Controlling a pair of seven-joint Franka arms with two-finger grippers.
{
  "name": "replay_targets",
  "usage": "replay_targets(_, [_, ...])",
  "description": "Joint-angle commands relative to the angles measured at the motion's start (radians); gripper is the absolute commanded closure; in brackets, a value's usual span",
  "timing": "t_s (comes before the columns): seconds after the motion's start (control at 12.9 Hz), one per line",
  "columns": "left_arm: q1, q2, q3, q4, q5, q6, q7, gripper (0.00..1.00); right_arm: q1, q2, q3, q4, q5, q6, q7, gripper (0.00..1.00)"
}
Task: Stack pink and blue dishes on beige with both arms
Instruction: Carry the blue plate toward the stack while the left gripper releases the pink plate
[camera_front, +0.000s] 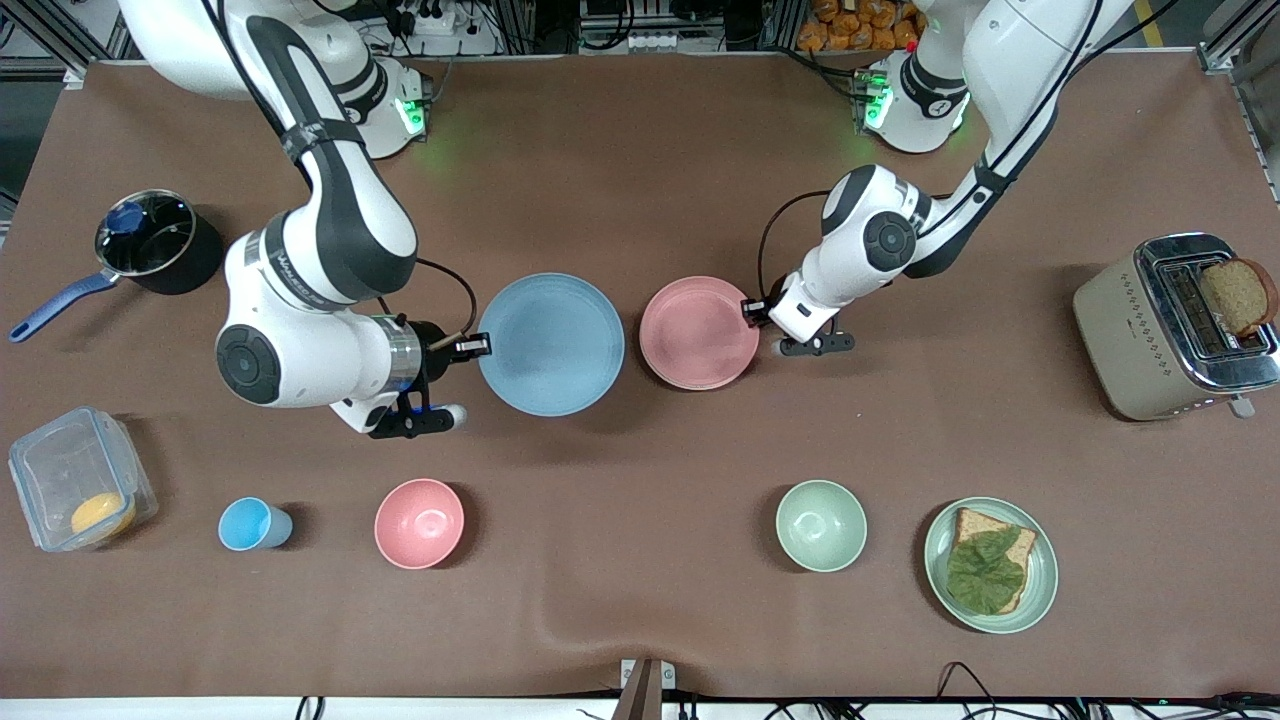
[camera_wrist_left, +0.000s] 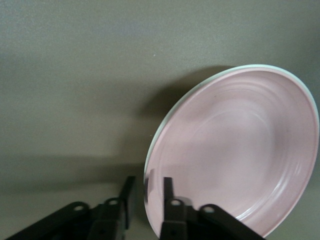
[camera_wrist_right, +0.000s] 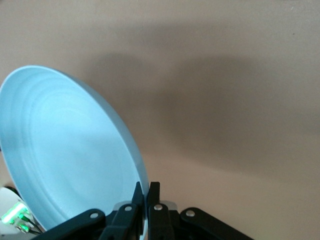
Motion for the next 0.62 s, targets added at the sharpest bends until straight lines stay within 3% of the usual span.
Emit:
replay_targets(0.0, [0.006,-0.023,0.004,0.02,0.036,-0.01,-0.037,0.0,-0.045,0.015,0.005,-0.015,0.038,0.019,0.005,1.0])
replay_targets(0.16, [0.033,-0.136,0.007,0.058,0.039,-0.141,-0.037,0.0,-0.033,0.02,0.005,-0.014,0.039,0.034,0.008,1.0])
replay_targets(0.23, [0.061,-0.211,0.009,0.117,0.042,-0.274,-0.035,0.0,-0.025,0.02,0.005,-0.018,0.055,0.034,0.01,1.0])
replay_targets(0.39, [0.131,-0.304,0.007,0.309,0.108,-0.558,-0.035,0.0,-0.016,0.021,0.005,-0.024,0.078,0.034,0.01,1.0])
replay_targets(0.54, [0.156,-0.31,0.009,0.543,0.194,-0.808,-0.032,0.0,0.033,0.018,0.006,-0.065,0.099,0.071,0.004,1.0])
